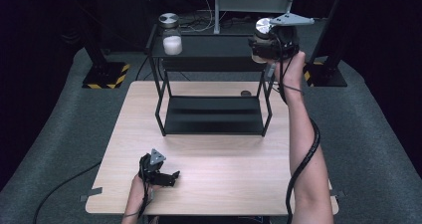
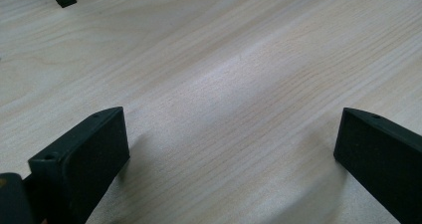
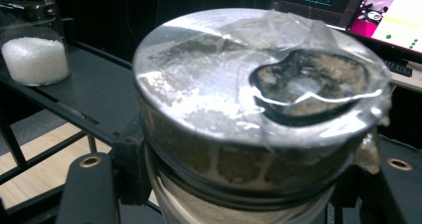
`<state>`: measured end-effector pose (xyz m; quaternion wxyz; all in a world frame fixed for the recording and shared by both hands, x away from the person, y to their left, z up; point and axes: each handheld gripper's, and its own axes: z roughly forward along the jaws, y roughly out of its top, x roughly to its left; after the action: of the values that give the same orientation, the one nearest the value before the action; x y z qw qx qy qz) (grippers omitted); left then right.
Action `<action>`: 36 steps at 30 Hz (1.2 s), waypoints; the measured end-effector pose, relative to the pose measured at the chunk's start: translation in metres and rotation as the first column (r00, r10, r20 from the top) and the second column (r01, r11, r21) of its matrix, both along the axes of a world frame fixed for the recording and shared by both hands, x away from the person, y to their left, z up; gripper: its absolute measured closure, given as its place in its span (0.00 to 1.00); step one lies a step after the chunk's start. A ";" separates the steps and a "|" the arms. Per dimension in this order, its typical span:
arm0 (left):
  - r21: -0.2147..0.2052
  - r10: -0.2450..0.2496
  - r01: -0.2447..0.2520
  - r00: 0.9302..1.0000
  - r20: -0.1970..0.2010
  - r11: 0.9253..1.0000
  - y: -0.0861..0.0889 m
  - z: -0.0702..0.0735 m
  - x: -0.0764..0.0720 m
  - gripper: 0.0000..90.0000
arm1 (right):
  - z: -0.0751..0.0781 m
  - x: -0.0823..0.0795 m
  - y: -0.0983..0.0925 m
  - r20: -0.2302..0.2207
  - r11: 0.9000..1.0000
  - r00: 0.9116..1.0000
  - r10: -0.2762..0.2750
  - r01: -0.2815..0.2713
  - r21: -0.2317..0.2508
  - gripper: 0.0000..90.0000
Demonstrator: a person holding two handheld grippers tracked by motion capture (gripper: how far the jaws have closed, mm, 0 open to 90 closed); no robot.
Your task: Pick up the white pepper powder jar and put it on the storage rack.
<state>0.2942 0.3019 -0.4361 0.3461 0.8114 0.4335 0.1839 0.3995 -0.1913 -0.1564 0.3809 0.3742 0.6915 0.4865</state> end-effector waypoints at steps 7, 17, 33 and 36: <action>-0.002 0.001 -0.001 1.000 0.000 1.000 0.000 0.000 0.000 0.00 | 0.007 0.013 0.004 -0.024 1.000 1.000 -0.004 0.004 0.001 0.34; 0.000 0.000 0.000 1.000 0.001 1.000 0.000 0.000 0.000 0.00 | 0.011 0.032 0.007 -0.071 1.000 0.997 -0.020 0.021 0.013 0.34; -0.001 0.001 -0.001 1.000 0.000 1.000 0.000 0.000 0.000 0.00 | 0.013 0.055 0.004 -0.128 0.998 0.991 -0.045 0.050 0.034 0.34; -0.001 0.000 0.000 1.000 0.000 1.000 0.000 0.000 0.000 0.00 | 0.013 0.058 0.004 -0.137 0.998 0.990 -0.047 0.052 0.037 0.34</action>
<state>0.2942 0.3019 -0.4362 0.3465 0.8111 0.4339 0.1836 0.4576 -0.1874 -0.1430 0.3372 0.4311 0.6963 0.4643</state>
